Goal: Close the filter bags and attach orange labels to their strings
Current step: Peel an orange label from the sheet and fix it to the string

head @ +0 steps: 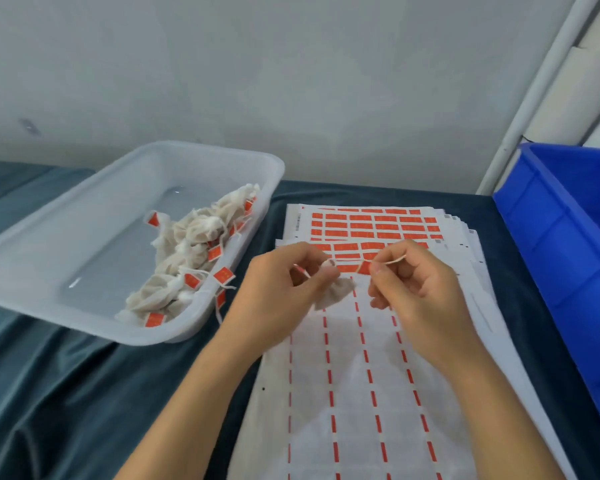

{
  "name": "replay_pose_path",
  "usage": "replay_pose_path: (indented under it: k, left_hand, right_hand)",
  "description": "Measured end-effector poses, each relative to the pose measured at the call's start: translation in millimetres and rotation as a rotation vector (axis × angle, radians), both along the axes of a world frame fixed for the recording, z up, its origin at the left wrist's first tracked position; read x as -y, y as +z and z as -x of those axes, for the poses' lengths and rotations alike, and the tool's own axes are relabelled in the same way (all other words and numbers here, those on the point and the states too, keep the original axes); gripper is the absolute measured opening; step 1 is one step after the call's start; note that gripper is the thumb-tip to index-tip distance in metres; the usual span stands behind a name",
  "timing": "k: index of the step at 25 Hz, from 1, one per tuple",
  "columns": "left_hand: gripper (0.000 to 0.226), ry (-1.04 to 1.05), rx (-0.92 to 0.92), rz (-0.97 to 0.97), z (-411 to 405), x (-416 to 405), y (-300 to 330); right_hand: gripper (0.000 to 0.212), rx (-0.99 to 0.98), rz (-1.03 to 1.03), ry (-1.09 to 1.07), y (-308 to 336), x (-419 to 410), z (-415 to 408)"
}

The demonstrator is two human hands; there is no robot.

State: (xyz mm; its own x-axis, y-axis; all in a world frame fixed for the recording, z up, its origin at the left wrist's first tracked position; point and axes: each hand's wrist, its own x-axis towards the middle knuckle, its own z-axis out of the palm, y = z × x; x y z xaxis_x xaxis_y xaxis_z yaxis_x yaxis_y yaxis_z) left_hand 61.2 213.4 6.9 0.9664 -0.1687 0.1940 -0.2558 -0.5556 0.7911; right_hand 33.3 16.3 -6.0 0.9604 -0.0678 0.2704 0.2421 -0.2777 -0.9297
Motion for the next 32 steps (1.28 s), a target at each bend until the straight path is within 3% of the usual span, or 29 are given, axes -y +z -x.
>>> replay_pose_path:
  k: [4, 8, 11, 15, 18, 24, 28, 32]
  left_hand:
    - [0.003, 0.057, 0.237, 0.057, 23.8, -24.7, 29.1]
    - [0.011, 0.236, 0.43, -0.071, 28.9, -67.0, 47.5]
    - [0.009, 0.385, 0.416, -0.142, 24.4, -100.9, 45.5]
    - [0.014, 0.473, 0.239, -0.304, 27.3, -117.6, 25.6]
    - [0.03, 0.511, 0.354, -0.41, 31.6, -109.7, 20.3]
    - [0.023, 0.439, 0.614, -0.339, 26.9, -45.5, 27.5]
    - [0.019, 0.247, 0.465, -0.241, 21.7, 2.1, 11.1]
    - [0.024, 0.06, 0.28, -0.285, 13.2, 38.6, -21.2]
  right_hand:
    - [0.008, 0.024, 0.047, 0.252, 33.7, -32.1, 7.1]
    - [0.007, 0.062, 0.196, 0.341, 52.5, -86.6, -8.7]
    - [0.007, 0.068, 0.278, 0.364, 50.7, -130.5, -28.4]
    - [0.017, 0.148, 0.513, 0.281, 39.6, -159.8, -42.9]
    - [0.021, 0.164, 0.483, 0.29, 42.4, -154.9, -40.6]
    - [0.016, 0.178, 0.472, 0.169, 60.9, -106.5, -25.7]
    - [0.009, 0.061, 0.577, 0.011, 49.9, -64.9, -18.9]
    - [0.028, -0.148, 0.707, -0.061, 24.2, -30.6, -10.7]
